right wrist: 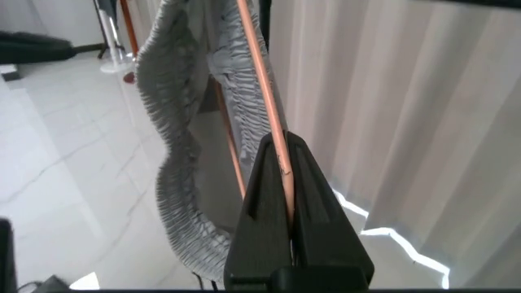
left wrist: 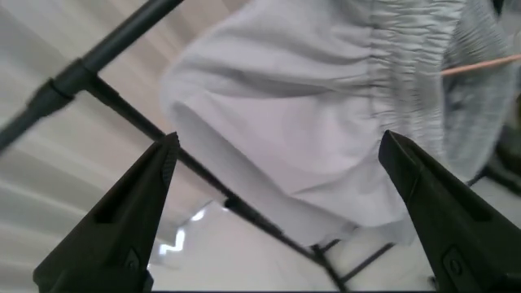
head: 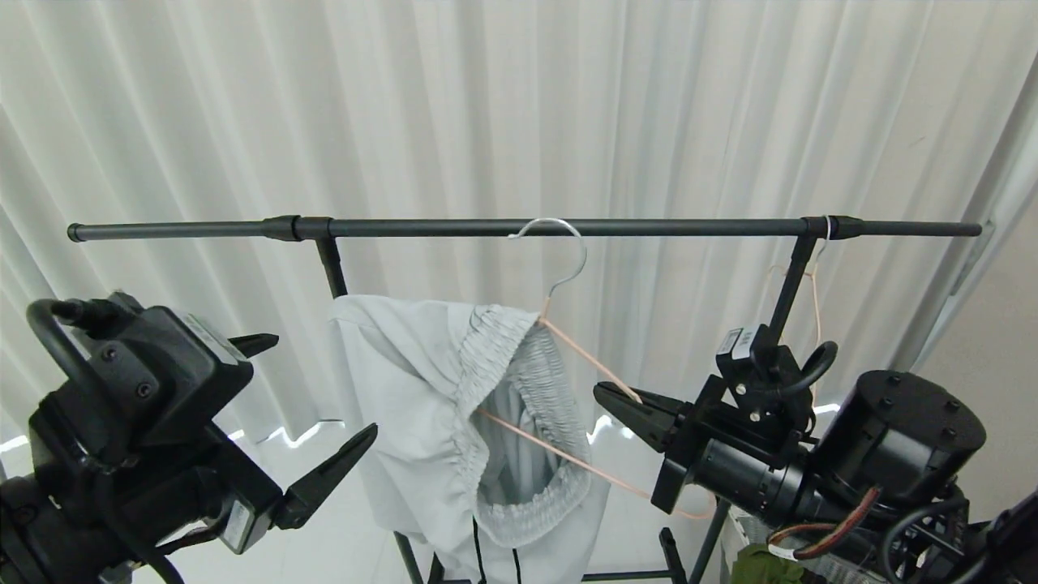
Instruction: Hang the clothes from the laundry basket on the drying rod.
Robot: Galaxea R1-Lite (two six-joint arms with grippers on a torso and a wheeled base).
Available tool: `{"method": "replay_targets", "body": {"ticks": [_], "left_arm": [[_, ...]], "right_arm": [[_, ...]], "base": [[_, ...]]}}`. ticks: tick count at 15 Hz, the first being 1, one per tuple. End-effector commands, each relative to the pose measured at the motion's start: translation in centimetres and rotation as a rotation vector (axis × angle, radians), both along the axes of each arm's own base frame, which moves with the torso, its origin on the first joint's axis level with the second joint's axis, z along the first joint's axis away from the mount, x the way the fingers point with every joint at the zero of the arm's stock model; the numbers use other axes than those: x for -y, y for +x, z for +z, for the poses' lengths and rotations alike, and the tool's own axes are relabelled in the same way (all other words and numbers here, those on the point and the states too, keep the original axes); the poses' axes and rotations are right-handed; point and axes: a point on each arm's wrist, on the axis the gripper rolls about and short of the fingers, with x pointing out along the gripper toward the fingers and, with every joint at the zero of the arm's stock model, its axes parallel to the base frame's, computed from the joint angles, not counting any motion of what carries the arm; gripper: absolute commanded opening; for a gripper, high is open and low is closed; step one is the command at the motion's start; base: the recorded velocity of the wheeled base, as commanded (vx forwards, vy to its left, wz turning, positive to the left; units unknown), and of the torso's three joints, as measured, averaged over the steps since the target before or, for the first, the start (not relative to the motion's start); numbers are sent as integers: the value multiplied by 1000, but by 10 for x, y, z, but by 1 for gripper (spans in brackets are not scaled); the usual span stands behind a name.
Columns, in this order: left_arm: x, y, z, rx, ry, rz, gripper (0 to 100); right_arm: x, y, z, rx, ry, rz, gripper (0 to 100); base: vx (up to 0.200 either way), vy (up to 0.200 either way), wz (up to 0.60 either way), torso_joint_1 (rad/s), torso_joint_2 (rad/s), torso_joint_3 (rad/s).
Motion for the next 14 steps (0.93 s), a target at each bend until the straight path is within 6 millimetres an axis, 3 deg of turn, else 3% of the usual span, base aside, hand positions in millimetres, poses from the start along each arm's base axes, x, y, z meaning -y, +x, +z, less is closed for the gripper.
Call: {"method": "replay_targets", "body": {"ticks": [1,4,9,14], "left_arm": [[-2,3,-3,18,78,1,100],[4,10,-6,40,223,-50,100],[13,22,-1,36,211,-78,100],[8,27,-4,19,221,-39,100]], "right_arm": [[0,-6,-4,-15,-17,18,0],[-9,-16,-6,-18,-22,67,0],[-20,-31,-9,-24,-31,128,0],[-24,-46,-14,-5,-66,187,0]], "base": [[0,0,0,0,0,0],[0,0,0,0,0,0],[0,0,0,0,0,0],[0,0,0,0,0,0]]}}
